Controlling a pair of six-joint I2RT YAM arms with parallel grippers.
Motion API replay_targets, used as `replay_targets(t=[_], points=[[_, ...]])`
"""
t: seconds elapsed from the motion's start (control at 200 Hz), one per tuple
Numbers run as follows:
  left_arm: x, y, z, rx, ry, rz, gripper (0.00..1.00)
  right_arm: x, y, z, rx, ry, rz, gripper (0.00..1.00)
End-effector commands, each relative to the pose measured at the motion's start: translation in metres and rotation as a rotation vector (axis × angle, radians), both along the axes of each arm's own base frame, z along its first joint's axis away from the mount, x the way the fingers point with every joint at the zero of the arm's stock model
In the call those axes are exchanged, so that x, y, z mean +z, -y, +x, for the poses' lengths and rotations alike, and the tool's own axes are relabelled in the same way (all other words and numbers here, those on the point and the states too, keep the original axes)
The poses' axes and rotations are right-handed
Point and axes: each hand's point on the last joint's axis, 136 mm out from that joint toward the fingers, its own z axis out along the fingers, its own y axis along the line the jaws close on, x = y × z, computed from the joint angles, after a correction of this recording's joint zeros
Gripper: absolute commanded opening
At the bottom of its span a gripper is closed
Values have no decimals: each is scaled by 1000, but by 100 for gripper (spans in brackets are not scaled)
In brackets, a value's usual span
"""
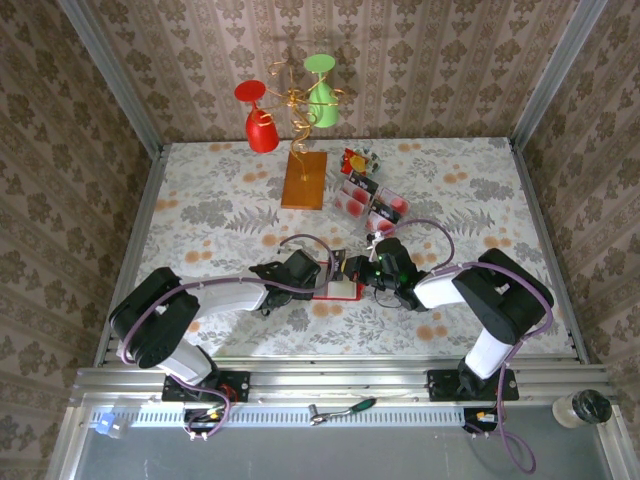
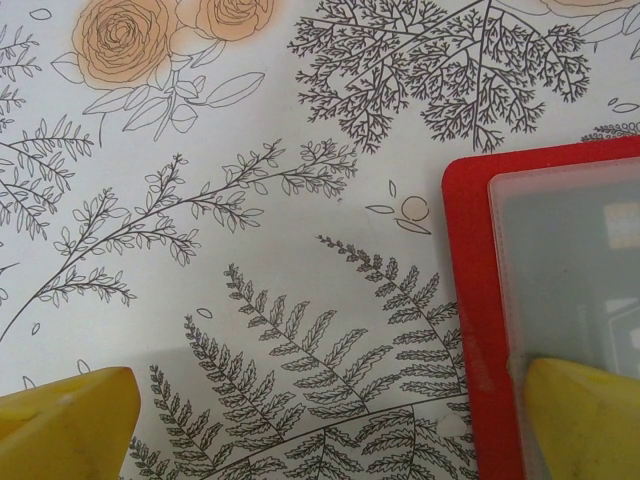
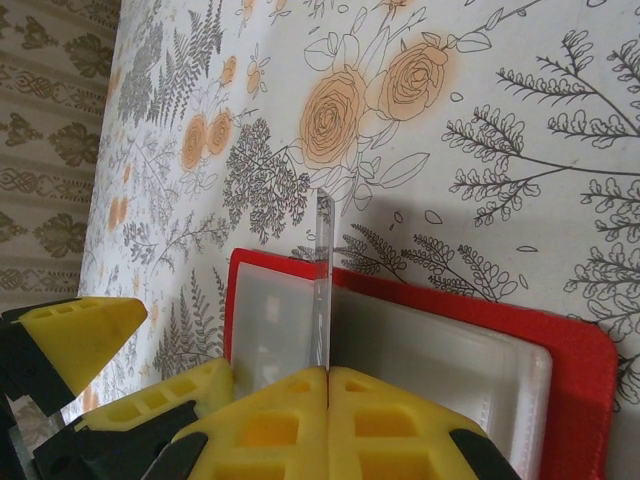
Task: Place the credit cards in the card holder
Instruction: Insert the credit card into the card slot.
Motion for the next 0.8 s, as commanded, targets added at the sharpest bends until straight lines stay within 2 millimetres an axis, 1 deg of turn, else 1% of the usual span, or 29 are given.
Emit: replay_targets(t=[0.0, 0.305, 0.405, 0.795], points=[[-8, -14, -12, 10, -35, 51, 100, -17, -2, -12, 12, -60, -14, 0], [-9, -14, -13, 9, -37, 49, 100, -22, -5, -17, 8, -81, -3, 0], [-10, -14, -13, 10, -37, 49, 100, -26, -3, -20, 0, -97, -6, 0], [-11, -15, -13, 11, -37, 48, 100, -31, 0, -26, -4, -108, -34, 0]])
